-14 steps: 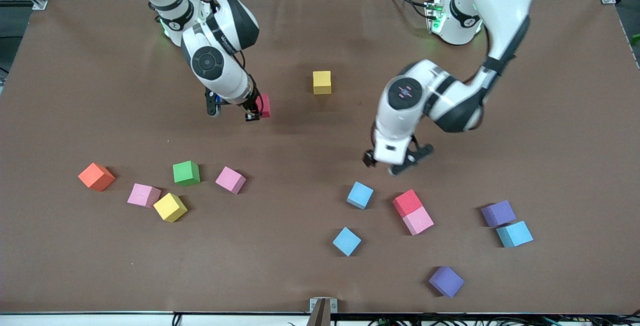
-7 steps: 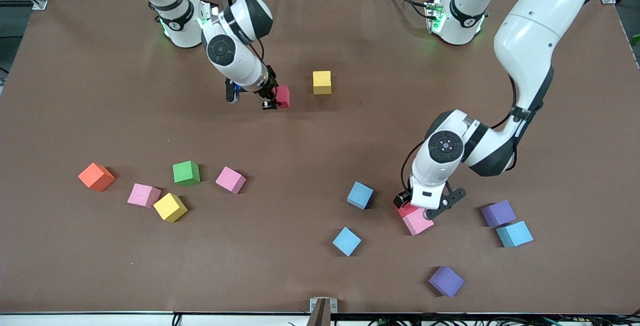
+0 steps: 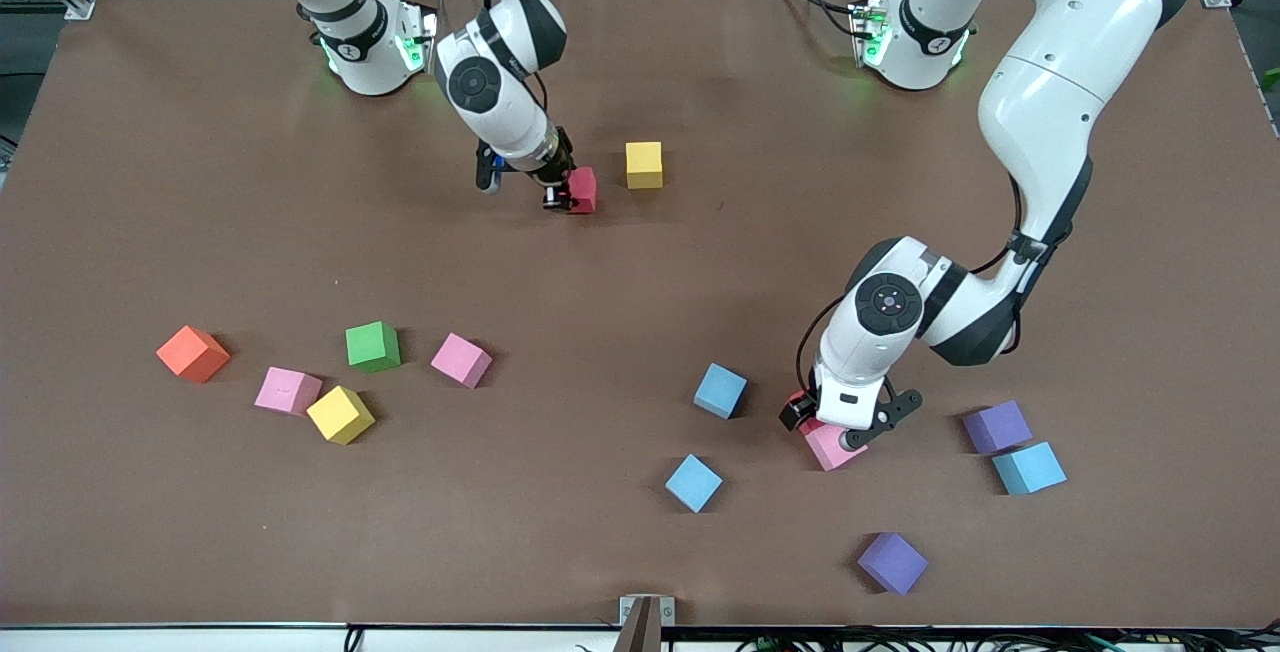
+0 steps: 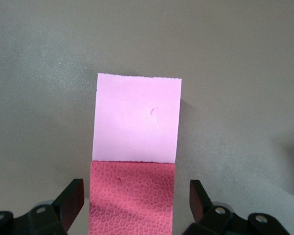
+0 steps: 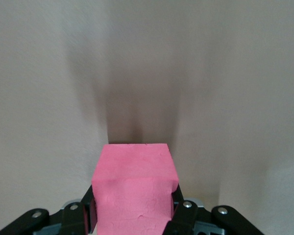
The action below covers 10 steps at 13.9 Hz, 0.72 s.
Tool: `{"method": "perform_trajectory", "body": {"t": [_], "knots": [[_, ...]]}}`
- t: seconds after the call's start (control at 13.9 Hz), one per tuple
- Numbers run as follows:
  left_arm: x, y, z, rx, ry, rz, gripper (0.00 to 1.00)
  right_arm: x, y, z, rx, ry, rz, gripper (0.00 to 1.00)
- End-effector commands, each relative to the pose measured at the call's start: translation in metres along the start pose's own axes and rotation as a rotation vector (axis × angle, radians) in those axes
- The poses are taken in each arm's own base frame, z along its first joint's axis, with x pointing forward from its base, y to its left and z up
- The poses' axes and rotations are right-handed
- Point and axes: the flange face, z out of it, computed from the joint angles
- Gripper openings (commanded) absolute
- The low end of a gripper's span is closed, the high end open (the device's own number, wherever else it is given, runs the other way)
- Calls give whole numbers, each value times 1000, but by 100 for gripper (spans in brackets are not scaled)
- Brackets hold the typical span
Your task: Arrange 11 blocks into digit 3
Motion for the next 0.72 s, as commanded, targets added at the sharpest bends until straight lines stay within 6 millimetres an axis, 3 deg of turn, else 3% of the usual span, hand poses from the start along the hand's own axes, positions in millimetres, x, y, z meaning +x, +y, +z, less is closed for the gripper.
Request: {"method": "perform_trajectory", "body": {"t": [0.0,0.14,0.29,0.43,0.65], "knots": [[3,3,0,-4,26,8,36,-1,8,4,8,-11,33,0],[3,2,-5,11,21,-4,24,-6,15,7,5,-8,40,0],[1,-2,-15,74,-2,-25,20,-8,17,8,3,-8,46,0],[-20,8,-45,136,-40,-76,20,-12,23,9,0,-6,59,0],[-64,19,-68,267,-75,-177,21,-19,32,11,-5,-4,69,0]]}}
